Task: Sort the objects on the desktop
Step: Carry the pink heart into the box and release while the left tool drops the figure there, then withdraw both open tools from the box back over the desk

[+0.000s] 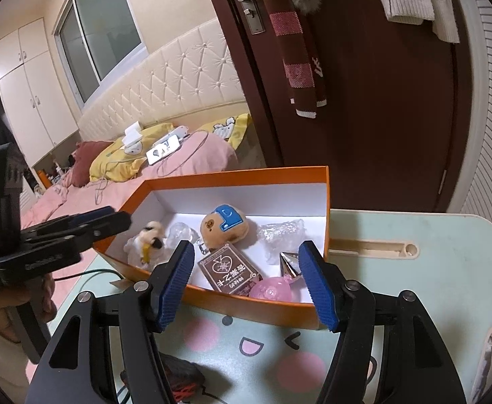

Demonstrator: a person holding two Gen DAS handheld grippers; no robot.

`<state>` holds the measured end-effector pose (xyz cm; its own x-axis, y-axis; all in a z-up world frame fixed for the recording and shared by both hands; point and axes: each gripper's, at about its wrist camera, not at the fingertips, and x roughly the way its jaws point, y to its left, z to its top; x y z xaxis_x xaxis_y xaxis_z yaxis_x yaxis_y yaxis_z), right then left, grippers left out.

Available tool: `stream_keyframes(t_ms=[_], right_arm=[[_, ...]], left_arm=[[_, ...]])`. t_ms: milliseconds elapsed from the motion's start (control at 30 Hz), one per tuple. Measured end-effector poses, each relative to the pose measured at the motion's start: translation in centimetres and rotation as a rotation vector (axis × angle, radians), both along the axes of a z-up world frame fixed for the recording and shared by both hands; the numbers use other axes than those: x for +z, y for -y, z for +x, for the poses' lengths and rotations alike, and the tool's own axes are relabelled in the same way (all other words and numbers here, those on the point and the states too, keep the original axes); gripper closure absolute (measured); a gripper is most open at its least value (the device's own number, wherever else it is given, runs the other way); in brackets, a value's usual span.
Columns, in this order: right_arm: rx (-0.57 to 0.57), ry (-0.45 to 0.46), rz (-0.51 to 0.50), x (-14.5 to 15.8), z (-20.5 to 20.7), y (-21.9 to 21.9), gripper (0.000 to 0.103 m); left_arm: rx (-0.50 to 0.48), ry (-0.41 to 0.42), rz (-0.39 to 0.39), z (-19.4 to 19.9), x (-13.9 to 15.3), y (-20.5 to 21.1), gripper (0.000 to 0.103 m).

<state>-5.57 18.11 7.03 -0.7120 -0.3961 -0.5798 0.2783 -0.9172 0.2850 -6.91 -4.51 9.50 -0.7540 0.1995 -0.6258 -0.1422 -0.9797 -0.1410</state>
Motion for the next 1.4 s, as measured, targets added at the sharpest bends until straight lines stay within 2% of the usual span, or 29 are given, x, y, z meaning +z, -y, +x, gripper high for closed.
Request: stream_keyframes(t_ms=[133,267,467,800,967,1100,1133,1167,1200,1233,1267,1400], right_arm=[[0.000,0.009,-0.009,0.3,0.3,0.0,0.038],[0.003,-0.019,0.002,1.2,1.4,0.2,0.038],[0.000,-0.045,0.029,1.8,4.1,0.4,0.038],[-0.036,0.041,0.096,-0.7,9.1,0.5,0.038],[-0.054,0.129,0.211,-3.3,10.5,1.1,0.038],[-0.052,0.178,0.246,-4.5,10.8,1.5,0.038],[-0.054,0.175,0.262,-4.5,10.8,1.7,0.038],[-0.054,0.171,0.279,-4.7,10.8,1.9,0.036],[-0.054,0.167,0.296,-4.8,10.8,2.2,0.034],[-0.056,0.162,0.312,-5.0,11.0,2.4,0.023],[-0.059,0.154,0.331,-5.2,11.1,2.7,0.016],[-0.037,0.148,0.344,-5.5,11.4,3.1,0.010]], left_arm=[[0.041,-0.017,-0.011,1.7,0.9,1.3,0.038],[0.071,-0.032,-0.021,3.6,1.6,2.5,0.029],[0.092,-0.020,-0.003,6.8,1.1,3.4,0.024],[0.018,0.095,-0.044,9.4,-4.3,-0.3,0.019],[0.012,0.168,-0.065,9.0,-7.1,-1.5,0.019],[0.022,0.146,-0.152,9.1,-7.7,-2.4,0.014],[0.024,0.140,-0.168,9.1,-7.9,-2.7,0.007],[0.032,0.132,-0.167,9.2,-8.1,-2.7,0.001],[0.041,0.122,-0.163,9.3,-8.2,-2.8,0.001],[0.044,0.118,-0.162,9.3,-8.2,-2.8,0.000],[0.047,0.115,-0.162,9.4,-8.3,-2.8,0.000],[0.056,0.103,-0.163,9.5,-8.4,-3.0,0.001]])
